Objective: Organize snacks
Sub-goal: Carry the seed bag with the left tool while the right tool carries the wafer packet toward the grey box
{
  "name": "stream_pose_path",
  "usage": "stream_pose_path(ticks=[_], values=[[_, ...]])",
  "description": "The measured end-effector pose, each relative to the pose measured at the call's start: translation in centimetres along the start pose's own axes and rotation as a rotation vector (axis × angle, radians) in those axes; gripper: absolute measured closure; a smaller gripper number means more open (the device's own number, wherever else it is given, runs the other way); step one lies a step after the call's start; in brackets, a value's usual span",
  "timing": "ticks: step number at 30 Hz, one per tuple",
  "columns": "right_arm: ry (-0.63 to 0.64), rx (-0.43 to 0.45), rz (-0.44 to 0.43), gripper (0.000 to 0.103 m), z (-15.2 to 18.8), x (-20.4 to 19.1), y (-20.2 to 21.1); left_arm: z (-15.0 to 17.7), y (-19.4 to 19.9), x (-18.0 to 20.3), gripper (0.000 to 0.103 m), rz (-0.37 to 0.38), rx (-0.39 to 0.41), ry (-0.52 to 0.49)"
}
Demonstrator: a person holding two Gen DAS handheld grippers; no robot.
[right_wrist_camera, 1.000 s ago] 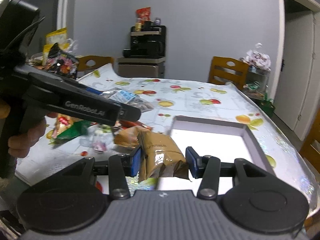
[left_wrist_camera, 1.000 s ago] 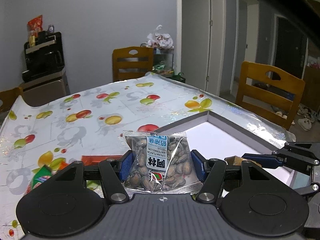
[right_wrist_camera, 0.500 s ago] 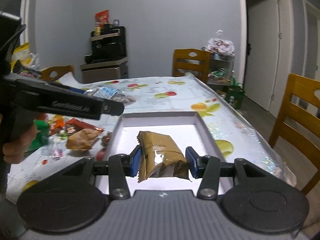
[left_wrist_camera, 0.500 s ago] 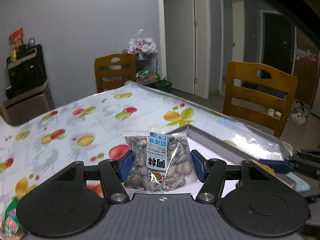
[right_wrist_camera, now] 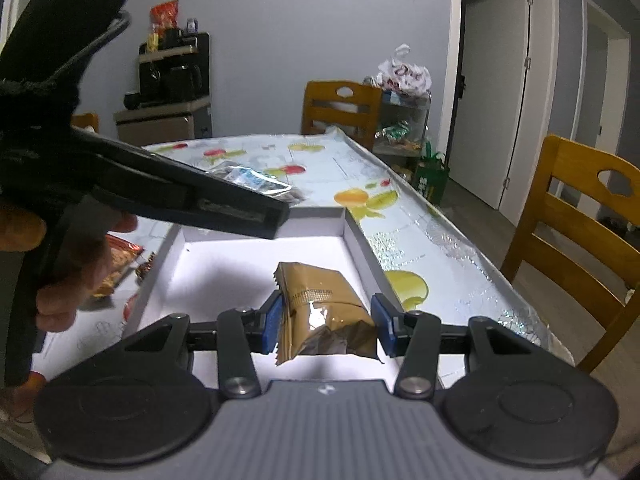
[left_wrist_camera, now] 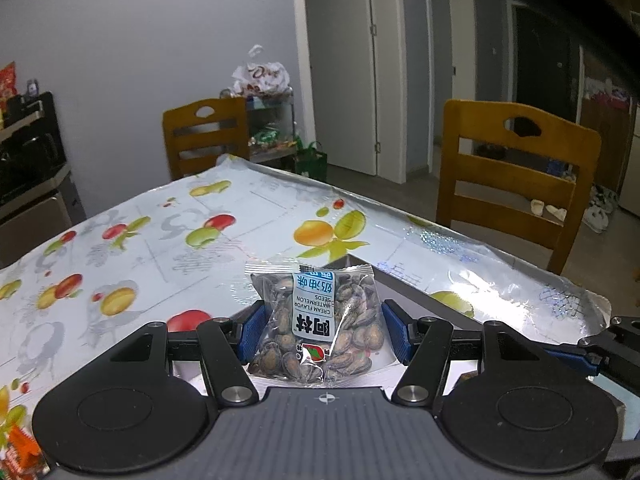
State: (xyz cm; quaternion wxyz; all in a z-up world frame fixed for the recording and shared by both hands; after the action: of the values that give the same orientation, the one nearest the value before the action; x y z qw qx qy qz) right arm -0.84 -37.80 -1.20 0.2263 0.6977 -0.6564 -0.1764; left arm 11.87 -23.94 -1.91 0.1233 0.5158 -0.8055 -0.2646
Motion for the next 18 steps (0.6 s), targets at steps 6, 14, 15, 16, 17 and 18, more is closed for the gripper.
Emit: stream_pose_path(ticks=[6, 14, 15, 16, 17, 18], values=[[0.044, -0.04, 0.021, 0.056, 0.2, -0.7, -1.7, 0.1, -2.4, 1.0, 0.041, 0.022, -0.033, -0.016], [0.056, -0.094, 0.026, 0.056, 0.6, -0.8, -4.1, 0.7, -4.4, 1.9, 0.041, 0.026, -0.082, -0.036], [0.056, -0.101, 0.03, 0.056, 0.6, -0.7, -4.4, 0.7, -4.5, 2.0, 0.041, 0.028, -0.086, -0.037], [0.057, -0.108, 0.033, 0.056, 0.5, -0.7, -4.7, 0.7, -4.7, 2.1, 0.041, 0.03, -0.09, -0.037], [0.054, -0.114, 0.035, 0.056, 0.5, -0.7, -4.9, 0.8, -4.8, 2.2, 0.04, 0.033, -0.093, -0.038], [0.051, -0.12, 0.036, 0.056, 0.6, -0.6, -5.1, 0.8, -4.9, 2.4, 0.04, 0.033, -0.095, -0.041]])
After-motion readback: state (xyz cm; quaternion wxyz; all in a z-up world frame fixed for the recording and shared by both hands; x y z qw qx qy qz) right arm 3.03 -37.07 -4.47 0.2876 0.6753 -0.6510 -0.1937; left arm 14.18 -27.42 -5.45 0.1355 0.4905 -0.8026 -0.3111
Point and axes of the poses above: each gripper's, at about its wrist camera, not at the fingertips, and y roughly against the way its jaws point, x to its right, z to its underside, the point moved 1 cm from there along -y, roughly the way its jaws point, and after that the axes turned 1 degree about y, right-handed, at the moved point
